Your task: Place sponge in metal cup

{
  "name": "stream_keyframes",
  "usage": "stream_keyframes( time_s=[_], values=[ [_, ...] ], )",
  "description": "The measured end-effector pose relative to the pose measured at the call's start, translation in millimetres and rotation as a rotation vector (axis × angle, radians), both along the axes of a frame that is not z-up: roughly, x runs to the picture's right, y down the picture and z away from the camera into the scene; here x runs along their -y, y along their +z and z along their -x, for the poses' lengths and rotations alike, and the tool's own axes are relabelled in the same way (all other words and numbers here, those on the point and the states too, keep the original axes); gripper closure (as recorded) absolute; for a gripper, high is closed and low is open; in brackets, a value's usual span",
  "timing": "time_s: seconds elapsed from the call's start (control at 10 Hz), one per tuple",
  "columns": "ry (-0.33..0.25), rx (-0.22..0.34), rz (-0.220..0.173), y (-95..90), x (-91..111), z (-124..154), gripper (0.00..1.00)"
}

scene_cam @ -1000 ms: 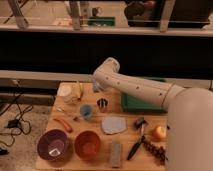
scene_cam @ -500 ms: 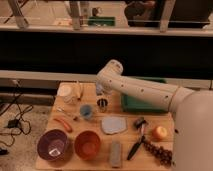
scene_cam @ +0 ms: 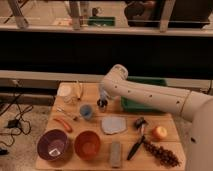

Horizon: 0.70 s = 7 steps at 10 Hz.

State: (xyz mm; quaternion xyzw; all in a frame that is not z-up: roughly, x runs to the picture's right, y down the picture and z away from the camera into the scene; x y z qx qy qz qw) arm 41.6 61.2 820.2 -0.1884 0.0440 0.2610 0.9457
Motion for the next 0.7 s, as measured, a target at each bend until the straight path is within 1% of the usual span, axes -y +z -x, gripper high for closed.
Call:
stream_keyframes(
  time_s=[0.2, 0.3, 0.7],
  values=[
    [-0.016, 0.002, 0.03, -7.4, -18.5, 0.9, 0.99],
    [-0.018, 0.006, 0.039, -8.0, -22.4, 3.2, 0.99],
    [-0.047, 0.033, 0.092, -6.3, -42.1, 16.1, 0.99]
  ],
)
